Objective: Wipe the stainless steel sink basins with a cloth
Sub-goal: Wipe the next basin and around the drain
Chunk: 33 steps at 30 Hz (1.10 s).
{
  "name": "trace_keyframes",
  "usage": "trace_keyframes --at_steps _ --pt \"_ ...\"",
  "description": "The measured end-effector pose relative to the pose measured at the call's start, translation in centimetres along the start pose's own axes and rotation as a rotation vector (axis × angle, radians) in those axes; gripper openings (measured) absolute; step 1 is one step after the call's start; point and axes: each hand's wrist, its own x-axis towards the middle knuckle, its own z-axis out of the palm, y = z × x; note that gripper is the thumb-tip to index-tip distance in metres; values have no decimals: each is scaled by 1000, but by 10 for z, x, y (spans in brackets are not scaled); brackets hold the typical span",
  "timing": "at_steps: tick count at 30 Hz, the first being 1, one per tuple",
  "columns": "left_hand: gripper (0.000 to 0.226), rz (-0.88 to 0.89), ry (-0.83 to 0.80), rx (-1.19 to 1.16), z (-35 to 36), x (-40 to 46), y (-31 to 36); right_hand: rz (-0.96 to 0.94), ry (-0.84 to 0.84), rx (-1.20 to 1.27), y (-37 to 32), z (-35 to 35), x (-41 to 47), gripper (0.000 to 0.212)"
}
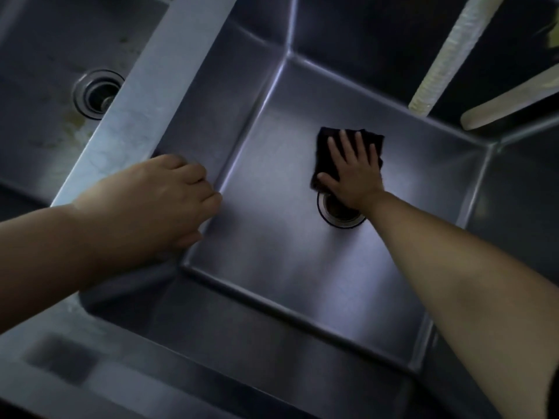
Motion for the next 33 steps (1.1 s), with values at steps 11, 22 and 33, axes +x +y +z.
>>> trace_keyframes --at_steps 11,22,33 --pt "38 -26 -17 -34 -12 2 3 40 -69 11 15 24 -157 73" --pt "38 -44 -101 8 -15 4 3 -51 -31 20 -124 25 -78 78" --pt "34 -8 -184 73 -16 4 7 -699 -104 -61 -139 39 -149 58"
